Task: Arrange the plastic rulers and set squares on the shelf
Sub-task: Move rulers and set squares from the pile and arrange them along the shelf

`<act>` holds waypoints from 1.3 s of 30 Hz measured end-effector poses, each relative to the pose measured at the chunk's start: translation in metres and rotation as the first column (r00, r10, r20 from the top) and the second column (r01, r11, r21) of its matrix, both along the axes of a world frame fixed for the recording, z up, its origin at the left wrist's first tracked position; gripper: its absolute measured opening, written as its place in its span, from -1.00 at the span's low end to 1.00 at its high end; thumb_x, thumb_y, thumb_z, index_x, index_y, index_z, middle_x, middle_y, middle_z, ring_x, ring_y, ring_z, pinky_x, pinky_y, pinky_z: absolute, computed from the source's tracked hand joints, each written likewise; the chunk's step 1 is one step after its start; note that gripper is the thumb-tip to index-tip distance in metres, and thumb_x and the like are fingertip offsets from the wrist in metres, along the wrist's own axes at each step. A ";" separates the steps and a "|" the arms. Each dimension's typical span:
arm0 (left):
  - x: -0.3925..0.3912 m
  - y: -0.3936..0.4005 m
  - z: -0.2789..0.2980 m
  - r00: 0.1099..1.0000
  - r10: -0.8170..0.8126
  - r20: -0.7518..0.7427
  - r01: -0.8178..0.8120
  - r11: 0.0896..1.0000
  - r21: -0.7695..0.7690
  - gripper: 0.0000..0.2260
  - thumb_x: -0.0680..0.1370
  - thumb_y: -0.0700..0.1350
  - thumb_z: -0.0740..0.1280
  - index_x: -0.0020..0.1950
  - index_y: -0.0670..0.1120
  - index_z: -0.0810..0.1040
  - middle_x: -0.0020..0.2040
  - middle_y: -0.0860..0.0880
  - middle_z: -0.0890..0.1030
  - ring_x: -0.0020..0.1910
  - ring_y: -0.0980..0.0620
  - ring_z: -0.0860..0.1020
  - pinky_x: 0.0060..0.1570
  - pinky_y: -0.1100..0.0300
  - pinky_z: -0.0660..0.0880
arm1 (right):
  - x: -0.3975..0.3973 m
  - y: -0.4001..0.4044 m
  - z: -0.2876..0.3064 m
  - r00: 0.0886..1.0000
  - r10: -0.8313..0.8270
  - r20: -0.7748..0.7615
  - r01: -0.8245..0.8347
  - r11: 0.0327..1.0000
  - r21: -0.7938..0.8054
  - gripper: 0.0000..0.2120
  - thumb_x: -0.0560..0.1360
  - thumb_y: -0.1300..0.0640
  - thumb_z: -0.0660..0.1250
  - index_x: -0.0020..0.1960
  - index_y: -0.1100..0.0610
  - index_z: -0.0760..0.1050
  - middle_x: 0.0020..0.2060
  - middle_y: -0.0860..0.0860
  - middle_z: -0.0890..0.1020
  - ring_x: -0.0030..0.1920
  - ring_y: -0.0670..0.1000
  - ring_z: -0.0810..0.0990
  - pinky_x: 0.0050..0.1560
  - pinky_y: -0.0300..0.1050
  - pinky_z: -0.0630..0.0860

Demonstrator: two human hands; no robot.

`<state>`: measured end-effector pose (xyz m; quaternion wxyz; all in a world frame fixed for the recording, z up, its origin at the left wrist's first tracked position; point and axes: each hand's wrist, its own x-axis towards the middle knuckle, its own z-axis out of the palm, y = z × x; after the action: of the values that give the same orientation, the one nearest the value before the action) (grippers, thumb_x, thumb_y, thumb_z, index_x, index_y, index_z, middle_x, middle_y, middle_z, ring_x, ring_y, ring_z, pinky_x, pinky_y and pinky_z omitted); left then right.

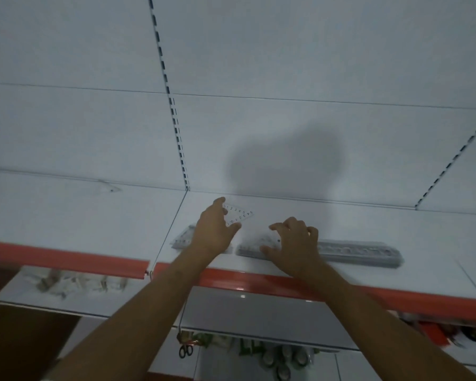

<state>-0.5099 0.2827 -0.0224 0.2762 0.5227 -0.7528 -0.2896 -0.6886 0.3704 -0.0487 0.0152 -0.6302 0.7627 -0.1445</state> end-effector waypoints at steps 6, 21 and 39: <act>-0.001 -0.007 0.005 0.993 -0.105 0.045 0.102 0.993 0.058 -0.29 0.44 -0.02 0.49 0.47 -0.11 0.20 0.27 -0.09 0.52 0.02 -0.02 0.56 0.16 0.05 0.49 | 0.007 -0.005 -0.005 0.998 -0.018 -0.058 0.019 1.000 0.011 -0.42 0.40 -0.37 0.20 0.31 -0.09 0.42 0.20 -0.05 0.40 0.29 0.00 0.32 0.33 0.08 0.06; -0.012 -0.004 -0.004 0.922 -0.255 0.292 0.257 0.966 0.033 -0.45 0.40 0.05 0.50 0.23 -0.09 0.29 0.27 -0.08 0.53 0.10 -0.08 0.54 0.15 -0.06 0.46 | 0.001 -0.002 0.001 0.997 -0.028 -0.067 0.030 0.999 0.031 -0.28 0.33 -0.45 0.13 0.35 -0.07 0.35 0.27 -0.06 0.44 0.34 0.02 0.30 0.37 0.10 0.03; -0.046 0.007 -0.013 0.803 -0.282 0.526 0.313 0.949 0.031 -0.42 0.42 0.20 0.43 0.32 -0.01 0.35 0.21 0.02 0.55 0.19 -0.04 0.49 0.19 0.00 0.20 | -0.009 0.010 0.008 0.984 0.018 -0.180 0.010 0.988 0.152 -0.51 0.46 -0.31 0.23 0.29 -0.10 0.45 0.26 -0.07 0.47 0.35 0.01 0.31 0.40 0.15 -0.01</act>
<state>-0.5557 0.2897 -0.0356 0.0267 0.4490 -0.8797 -0.1542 -0.6974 0.3802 -0.0402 -0.0058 -0.6392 0.7685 -0.0282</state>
